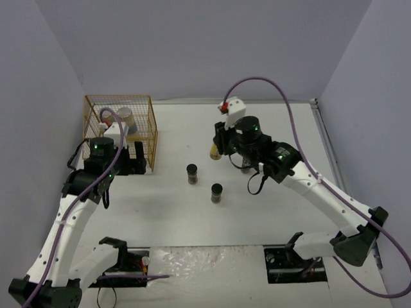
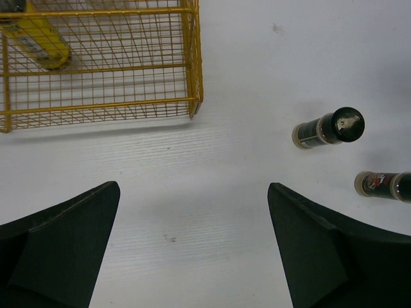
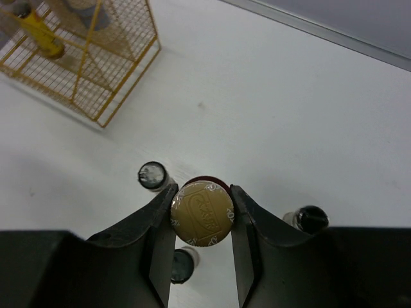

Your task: Organize the condiment bottles

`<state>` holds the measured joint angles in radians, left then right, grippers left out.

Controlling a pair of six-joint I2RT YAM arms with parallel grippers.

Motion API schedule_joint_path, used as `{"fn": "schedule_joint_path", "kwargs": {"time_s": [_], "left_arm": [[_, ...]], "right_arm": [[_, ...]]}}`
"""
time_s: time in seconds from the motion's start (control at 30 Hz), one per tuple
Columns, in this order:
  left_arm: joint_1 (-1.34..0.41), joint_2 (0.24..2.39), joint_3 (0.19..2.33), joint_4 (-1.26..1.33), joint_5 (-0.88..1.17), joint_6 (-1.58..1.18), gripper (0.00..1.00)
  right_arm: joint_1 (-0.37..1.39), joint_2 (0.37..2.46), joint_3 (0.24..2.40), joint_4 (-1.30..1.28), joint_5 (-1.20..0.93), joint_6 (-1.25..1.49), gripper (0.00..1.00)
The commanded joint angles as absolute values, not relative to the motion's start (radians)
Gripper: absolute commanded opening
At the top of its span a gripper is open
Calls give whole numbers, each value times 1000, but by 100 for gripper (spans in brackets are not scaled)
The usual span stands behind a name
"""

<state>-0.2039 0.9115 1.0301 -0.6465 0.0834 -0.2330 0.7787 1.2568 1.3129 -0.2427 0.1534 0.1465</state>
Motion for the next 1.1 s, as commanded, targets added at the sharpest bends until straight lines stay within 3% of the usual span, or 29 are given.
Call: {"fn": "schedule_joint_path", "kwargs": {"time_s": [0.0,0.33,0.7,1.07], "left_arm": [[-204,901,1176,-735,-15,-273,97],[-199,799,1297,-922,-247,-287,97],[-199,718,1181,-872,-139,-267,97],[-199,747,1143,-835,-75,-279,97]], "right_arm": [[890,1432,1503,-182,49,20,0],[1027,1735,1612,-30,-128,-154,0],[1037,1813,1436,311,-186,-188,0],[1026,1867,1405,355,-176,-148,2]]}}
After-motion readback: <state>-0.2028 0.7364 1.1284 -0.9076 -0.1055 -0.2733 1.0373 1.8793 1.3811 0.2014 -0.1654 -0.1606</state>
